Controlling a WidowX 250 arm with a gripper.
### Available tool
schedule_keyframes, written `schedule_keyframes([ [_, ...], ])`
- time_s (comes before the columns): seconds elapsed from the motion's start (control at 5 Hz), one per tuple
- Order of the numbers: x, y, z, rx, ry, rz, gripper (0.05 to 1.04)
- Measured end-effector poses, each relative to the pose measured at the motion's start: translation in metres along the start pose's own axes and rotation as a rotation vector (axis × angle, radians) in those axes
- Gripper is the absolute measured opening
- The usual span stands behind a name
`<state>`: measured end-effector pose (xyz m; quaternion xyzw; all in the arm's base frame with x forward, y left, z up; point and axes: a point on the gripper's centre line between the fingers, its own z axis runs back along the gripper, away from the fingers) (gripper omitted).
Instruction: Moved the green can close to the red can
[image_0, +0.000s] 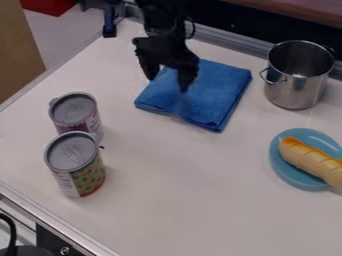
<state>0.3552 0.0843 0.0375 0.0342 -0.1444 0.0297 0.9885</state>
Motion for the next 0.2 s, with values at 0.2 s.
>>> schedule_keyframes([
  [0.2,0.0167,0.0051,-0.0108,-0.029,0.023,0.009,0.996],
])
